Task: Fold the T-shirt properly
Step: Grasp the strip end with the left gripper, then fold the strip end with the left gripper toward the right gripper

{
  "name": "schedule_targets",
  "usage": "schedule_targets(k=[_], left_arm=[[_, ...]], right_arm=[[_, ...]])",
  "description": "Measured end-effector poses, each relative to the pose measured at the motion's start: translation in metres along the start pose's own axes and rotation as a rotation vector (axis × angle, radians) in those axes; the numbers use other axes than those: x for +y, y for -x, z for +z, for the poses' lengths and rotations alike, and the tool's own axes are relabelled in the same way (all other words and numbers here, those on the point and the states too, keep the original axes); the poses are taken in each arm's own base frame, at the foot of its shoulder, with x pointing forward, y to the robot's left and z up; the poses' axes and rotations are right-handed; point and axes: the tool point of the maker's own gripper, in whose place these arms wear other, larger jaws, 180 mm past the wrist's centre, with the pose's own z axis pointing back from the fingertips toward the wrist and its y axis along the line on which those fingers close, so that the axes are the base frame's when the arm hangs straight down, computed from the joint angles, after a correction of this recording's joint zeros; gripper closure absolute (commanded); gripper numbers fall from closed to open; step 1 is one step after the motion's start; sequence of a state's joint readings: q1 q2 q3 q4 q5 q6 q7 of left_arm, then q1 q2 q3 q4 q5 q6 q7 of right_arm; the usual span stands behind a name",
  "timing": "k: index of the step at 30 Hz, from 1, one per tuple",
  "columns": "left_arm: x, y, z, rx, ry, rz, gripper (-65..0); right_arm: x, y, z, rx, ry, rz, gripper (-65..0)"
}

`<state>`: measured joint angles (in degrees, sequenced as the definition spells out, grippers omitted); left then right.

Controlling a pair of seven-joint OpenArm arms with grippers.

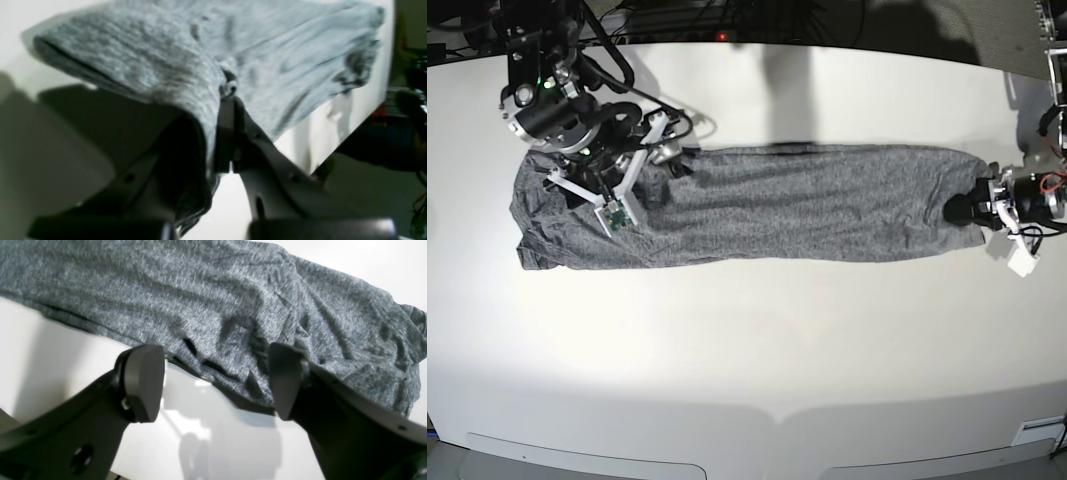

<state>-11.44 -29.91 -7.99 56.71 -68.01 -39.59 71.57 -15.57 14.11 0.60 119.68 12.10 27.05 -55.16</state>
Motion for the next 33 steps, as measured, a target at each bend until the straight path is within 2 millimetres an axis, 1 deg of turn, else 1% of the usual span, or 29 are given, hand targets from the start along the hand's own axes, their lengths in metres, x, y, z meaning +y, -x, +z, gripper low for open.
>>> schedule_targets(k=[3,6,10,18,20,24,27,30,33], left_arm=[[-0.014,0.004,-0.011,0.008,0.052,0.005,0.0],[-0.038,0.009,-0.028,0.017,0.153,0.029,0.0],[-0.071,0.009,-0.054,-0.015,0.278,0.062,0.0],[-0.123,0.014,-0.098,-0.037,0.423,0.1,0.0],[-0.13,0.015,-0.11,-0.049,0.418,0.102,0.0],[-0.132,0.018,-0.129,-0.055,0.364,0.086,0.0],[-0.137,0.021,-0.135,-0.043,0.367,0.083,0.0],[-0.144,0.016,-0.14,-0.075,0.384,0.094,0.0],[-0.154,0.017,-0.145,-0.079,0.406,0.102,0.0]], right_arm=[[0.0,0.0,0.0,0.0,0.0,0.0,-47.0],[0.0,0.0,0.0,0.0,0.0,0.0,-47.0],[0.0,0.0,0.0,0.0,0.0,0.0,-47.0],[0.0,0.0,0.0,-0.002,0.0,0.0,-47.0],[0.0,0.0,0.0,-0.002,0.0,0.0,-47.0],[0.0,0.0,0.0,-0.003,0.0,0.0,-47.0],[0.0,0.0,0.0,-0.003,0.0,0.0,-47.0],[0.0,0.0,0.0,-0.003,0.0,0.0,-47.0],[0.0,0.0,0.0,-0.003,0.0,0.0,-47.0]])
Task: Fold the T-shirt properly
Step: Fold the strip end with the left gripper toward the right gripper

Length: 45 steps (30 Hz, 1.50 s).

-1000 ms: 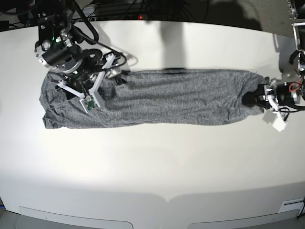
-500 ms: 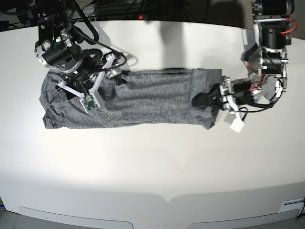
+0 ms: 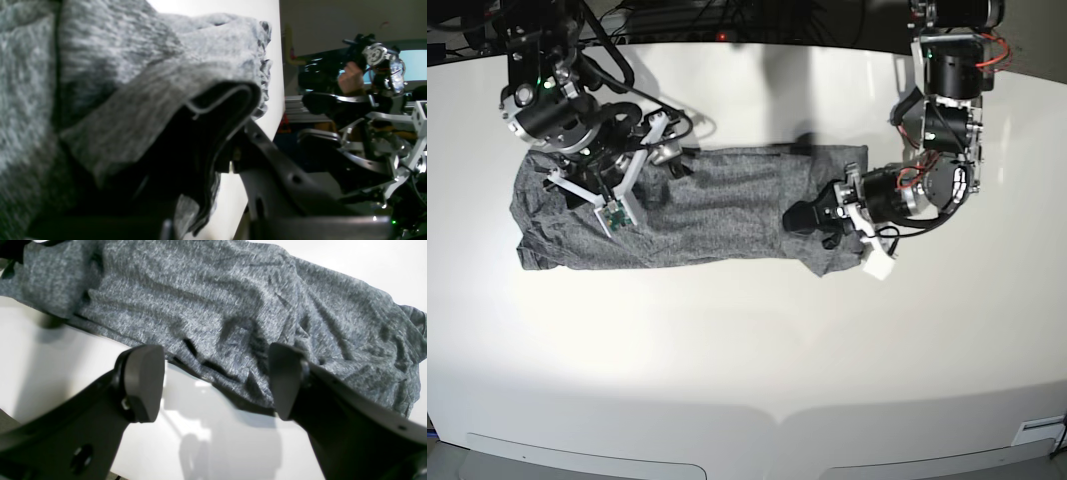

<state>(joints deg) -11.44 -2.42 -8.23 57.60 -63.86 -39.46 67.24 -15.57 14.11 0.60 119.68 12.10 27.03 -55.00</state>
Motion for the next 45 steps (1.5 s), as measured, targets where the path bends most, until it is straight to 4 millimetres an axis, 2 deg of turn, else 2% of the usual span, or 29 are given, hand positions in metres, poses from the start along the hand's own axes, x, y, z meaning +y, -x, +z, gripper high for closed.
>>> schedule_targets(k=[9,15,19,22,26,30,38,40,43,45], left_arm=[[-0.022,0.006,-0.027,-0.011,0.072,0.024,0.0],[-0.022,0.011,-0.033,0.007,0.058,0.015,0.0],[-0.025,0.007,-0.032,-0.009,0.075,0.023,-22.2],[-0.034,-0.001,-0.031,-0.056,0.129,0.048,-29.1],[-0.047,-0.012,-0.029,-0.115,0.204,0.082,-29.4],[-0.061,-0.007,-0.039,-0.054,0.242,0.065,-29.4],[-0.083,-0.031,-0.049,-0.069,0.287,0.015,-29.4],[-0.085,-0.03,-0.052,-0.062,0.289,0.012,-29.4],[-0.084,-0.016,-0.052,0.047,0.273,-0.024,-29.4],[-0.085,-0.015,-0.049,0.108,0.267,-0.06,-29.1]], right_arm=[[0.0,0.0,0.0,0.0,0.0,0.0,-47.0],[0.0,0.0,0.0,-0.001,0.0,0.0,-47.0],[0.0,-0.001,0.0,-0.004,0.0,0.0,-47.0],[0.0,-0.003,0.0,-0.017,0.0,0.0,-47.0],[0.0,-0.003,0.0,-0.017,0.0,0.0,-47.0],[0.0,-0.004,0.0,-0.02,0.0,0.0,-47.0],[0.0,-0.005,0.0,-0.025,0.0,0.0,-47.0],[0.0,-0.005,0.0,-0.025,0.0,0.0,-47.0],[0.0,-0.004,0.0,-0.024,0.0,0.0,-47.0],[0.0,-0.005,0.0,-0.025,0.0,0.0,-47.0]])
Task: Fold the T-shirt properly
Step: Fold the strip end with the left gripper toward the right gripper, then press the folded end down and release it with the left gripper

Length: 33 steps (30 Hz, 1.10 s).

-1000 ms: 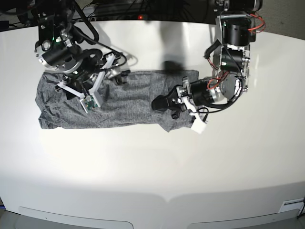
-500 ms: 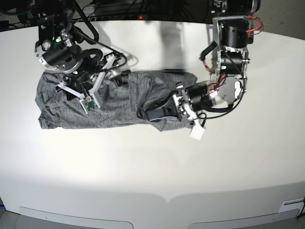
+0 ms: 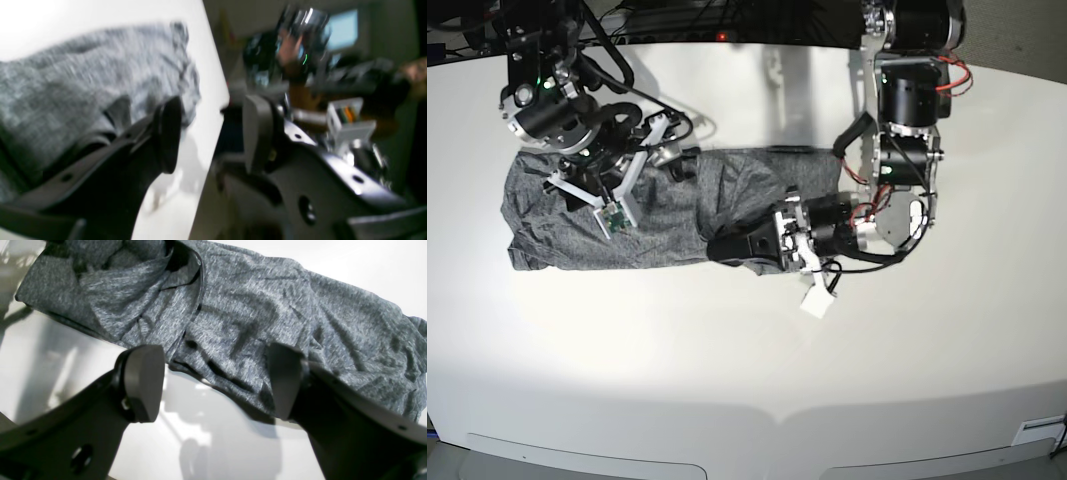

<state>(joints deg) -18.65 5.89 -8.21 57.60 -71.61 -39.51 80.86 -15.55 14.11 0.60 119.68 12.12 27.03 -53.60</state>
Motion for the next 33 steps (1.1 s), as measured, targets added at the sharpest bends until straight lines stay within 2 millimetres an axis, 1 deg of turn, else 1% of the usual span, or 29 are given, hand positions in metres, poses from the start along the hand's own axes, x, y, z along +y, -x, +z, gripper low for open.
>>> schedule_targets(k=[3,5,6,8,10,11,13,20,25,28,30,33], left_arm=[[-0.007,-0.023,0.003,-0.026,-0.003,-0.054,-29.1],[-0.01,-0.027,0.003,-0.029,-0.006,-0.075,-29.1],[-0.004,-0.021,0.002,-0.002,-0.04,-0.079,-29.1],[0.02,0.0,0.006,0.099,-0.157,-0.085,-29.1],[0.037,0.017,0.011,0.161,-0.238,-0.08,-29.1],[0.044,0.021,0.013,0.168,-0.271,-0.081,-29.1],[0.049,0.02,0.014,0.141,-0.289,-0.08,-29.1],[0.05,0.025,0.01,0.094,-0.277,-0.056,-29.1],[0.037,0.018,-0.014,0.047,-0.227,-0.068,-29.1],[0.032,0.017,-0.022,0.045,-0.216,-0.092,-29.1],[0.031,0.022,-0.027,0.073,-0.214,-0.108,-29.1],[0.026,0.035,-0.039,0.145,-0.201,-0.133,-29.1]], right_arm=[[0.0,0.0,0.0,0.001,0.0,0.001,-47.0],[0.0,0.0,0.0,0.0,0.0,0.0,-47.0],[0.0,0.0,0.0,0.0,0.0,0.0,-47.0],[0.0,0.0,0.0,0.001,0.0,0.0,-47.0],[0.0,0.0,0.0,0.0,0.0,0.0,-47.0],[0.0,0.0,0.0,0.0,0.0,0.0,-47.0],[0.0,0.0,0.0,0.0,0.0,0.0,-47.0],[0.0,0.0,0.0,0.0,0.0,0.001,-47.0],[0.0,0.0,0.0,-0.001,0.0,0.0,-47.0],[0.0,-0.001,0.0,-0.001,0.001,0.001,-47.0],[0.0,-0.001,0.0,-0.003,0.001,0.0,-47.0],[0.0,-0.002,0.0,-0.006,0.0,-0.001,-47.0]])
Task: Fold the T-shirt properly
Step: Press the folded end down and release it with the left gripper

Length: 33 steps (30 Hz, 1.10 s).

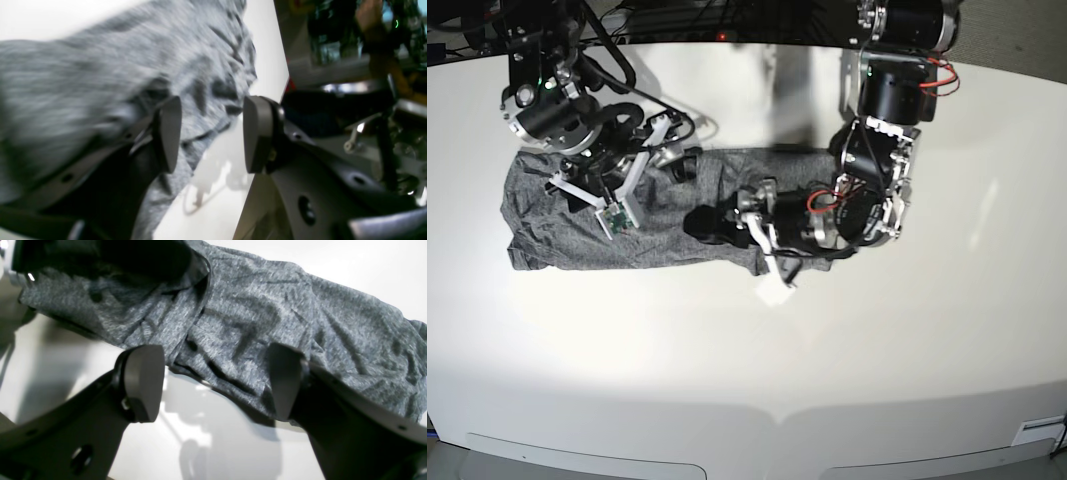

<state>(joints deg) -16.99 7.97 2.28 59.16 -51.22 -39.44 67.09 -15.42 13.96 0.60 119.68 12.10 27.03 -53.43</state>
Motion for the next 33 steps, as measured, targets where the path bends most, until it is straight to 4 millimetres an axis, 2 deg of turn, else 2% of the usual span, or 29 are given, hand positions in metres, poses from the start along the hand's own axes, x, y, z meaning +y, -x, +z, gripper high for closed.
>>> schedule_targets(k=[3,9,11,12,14,16,18,28,33], left_arm=[[-0.008,0.003,-0.003,0.051,0.009,-0.033,-29.0],[-0.031,-0.045,0.024,-0.025,-0.071,-0.272,-29.0],[-0.033,-0.051,0.029,-0.014,-0.127,-0.346,-29.0],[-0.029,-0.052,0.031,-0.003,-0.174,-0.368,-29.0],[-0.009,-0.048,0.035,0.021,-0.286,-0.35,-29.0],[0.017,-0.035,0.043,0.051,-0.415,-0.251,-29.0],[0.032,-0.02,0.049,0.065,-0.476,-0.19,-29.0],[0.033,0.004,0.038,-0.034,-0.439,-0.113,-29.0],[0.022,-0.004,0.027,-0.055,-0.414,-0.156,-29.0]], right_arm=[[0.0,0.0,0.0,0.0,0.0,0.0,-47.0],[0.0,-0.005,0.0,-0.027,0.001,0.0,-47.0],[0.0,-0.005,0.0,-0.027,0.001,0.0,-47.0],[0.0,-0.005,0.0,-0.027,0.001,0.0,-47.0],[0.0,-0.005,0.0,-0.027,0.001,0.0,-47.0],[0.0,-0.005,0.0,-0.027,0.0,0.0,-47.0],[0.0,-0.005,0.0,-0.027,0.001,0.0,-47.0],[0.0,-0.005,0.0,-0.027,0.001,0.0,-47.0],[0.0,-0.005,0.0,-0.027,0.001,0.0,-47.0]])
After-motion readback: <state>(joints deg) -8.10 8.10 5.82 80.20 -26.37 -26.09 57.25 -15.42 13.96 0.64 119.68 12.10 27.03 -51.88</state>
